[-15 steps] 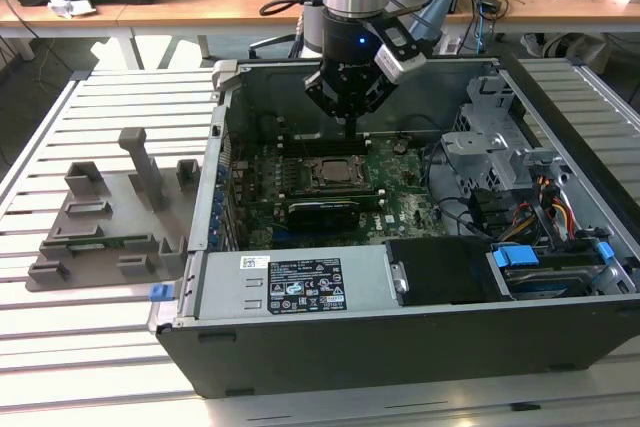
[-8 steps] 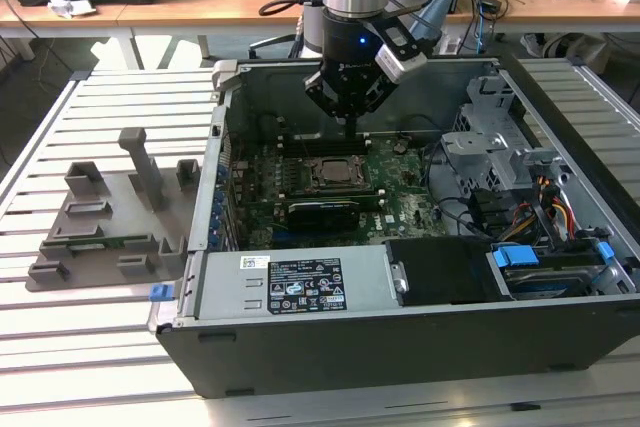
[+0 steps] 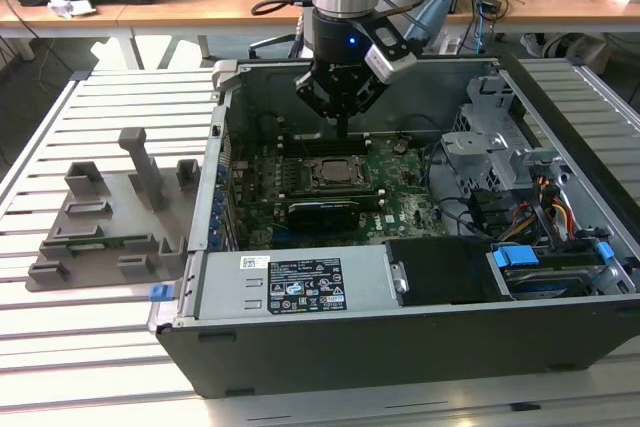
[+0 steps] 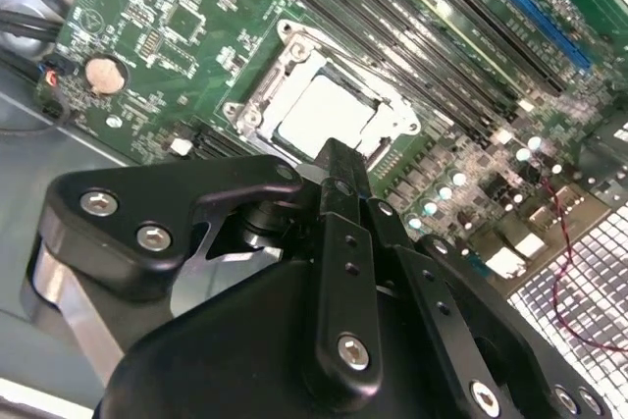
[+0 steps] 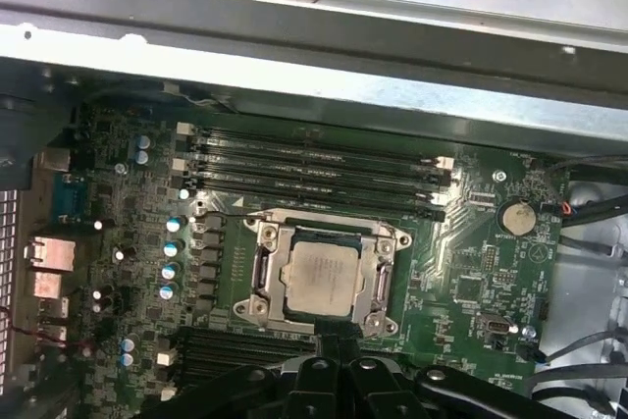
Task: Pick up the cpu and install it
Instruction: 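Install the first cpu locking lever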
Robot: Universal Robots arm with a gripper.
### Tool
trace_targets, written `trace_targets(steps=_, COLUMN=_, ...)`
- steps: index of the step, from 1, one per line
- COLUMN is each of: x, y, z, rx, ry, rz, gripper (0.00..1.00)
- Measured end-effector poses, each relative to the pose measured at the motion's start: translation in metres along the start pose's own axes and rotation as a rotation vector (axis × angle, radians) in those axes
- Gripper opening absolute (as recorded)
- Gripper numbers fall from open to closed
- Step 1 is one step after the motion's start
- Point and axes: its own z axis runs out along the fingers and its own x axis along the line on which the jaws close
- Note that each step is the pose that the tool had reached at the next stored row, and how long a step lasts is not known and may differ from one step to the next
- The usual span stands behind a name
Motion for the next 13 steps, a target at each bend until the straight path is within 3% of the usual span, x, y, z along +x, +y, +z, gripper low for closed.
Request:
trace_targets(steps=5, x=0.0178, y=0.0034, z=-0.0003, rx=-0.0003, ry=-0.0002, rz=0.000, gripper=0.11)
trace_targets(steps=13, x=0.0327, y=0.0057, z=-0.0006, rx=-0.0002, ry=-0.0002, rz=0.000, gripper=0.11)
